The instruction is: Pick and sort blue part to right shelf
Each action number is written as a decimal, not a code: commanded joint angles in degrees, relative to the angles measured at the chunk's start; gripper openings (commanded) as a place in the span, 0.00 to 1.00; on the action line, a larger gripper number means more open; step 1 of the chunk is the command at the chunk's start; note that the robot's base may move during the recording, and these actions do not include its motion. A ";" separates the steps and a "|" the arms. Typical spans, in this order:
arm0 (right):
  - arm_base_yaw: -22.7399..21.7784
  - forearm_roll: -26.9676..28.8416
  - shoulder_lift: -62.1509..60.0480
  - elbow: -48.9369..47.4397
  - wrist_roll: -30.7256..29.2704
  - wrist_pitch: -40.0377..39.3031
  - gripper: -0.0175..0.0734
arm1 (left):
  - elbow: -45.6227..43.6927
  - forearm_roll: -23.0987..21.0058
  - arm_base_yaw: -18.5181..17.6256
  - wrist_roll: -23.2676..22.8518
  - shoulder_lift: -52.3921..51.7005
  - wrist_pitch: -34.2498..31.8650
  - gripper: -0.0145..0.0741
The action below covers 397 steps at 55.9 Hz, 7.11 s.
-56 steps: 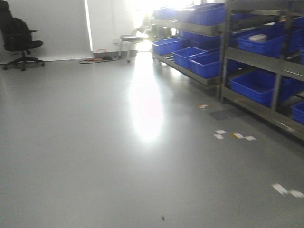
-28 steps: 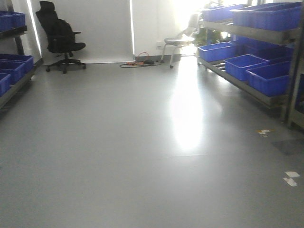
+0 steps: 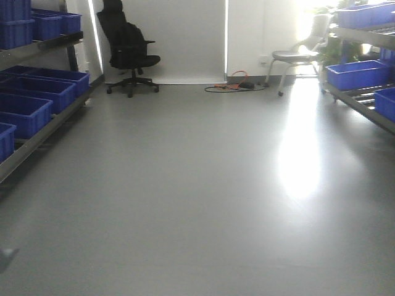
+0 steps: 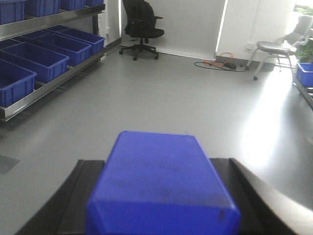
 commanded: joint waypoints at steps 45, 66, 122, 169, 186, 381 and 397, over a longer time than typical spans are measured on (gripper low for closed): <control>-0.01 0.45 1.02 -1.41 -0.14 -5.22 0.32 | -1.48 0.57 -0.17 -0.51 -1.24 -5.13 0.54; -0.01 0.45 1.02 -1.41 -0.14 -5.22 0.32 | -1.48 0.57 -0.17 -0.51 -1.24 -5.13 0.54; -0.01 0.45 1.02 -1.41 -0.14 -5.22 0.32 | -1.48 0.57 -0.06 -0.51 -1.24 -5.13 0.54; -0.01 0.45 1.02 -1.41 -0.14 -5.22 0.32 | -1.48 0.57 -0.17 -0.51 -1.24 -5.13 0.54; -0.01 0.45 1.02 -1.41 -0.14 -5.22 0.32 | -1.48 0.57 -0.17 -0.51 -1.24 -5.13 0.54; -0.01 0.45 25.77 -14.85 5.85 4.18 0.32 | -10.80 -7.56 7.73 1.75 22.39 -10.20 0.30; -0.33 0.09 55.78 -30.81 7.81 9.53 0.32 | -6.87 -5.40 7.73 1.75 10.91 -9.30 0.30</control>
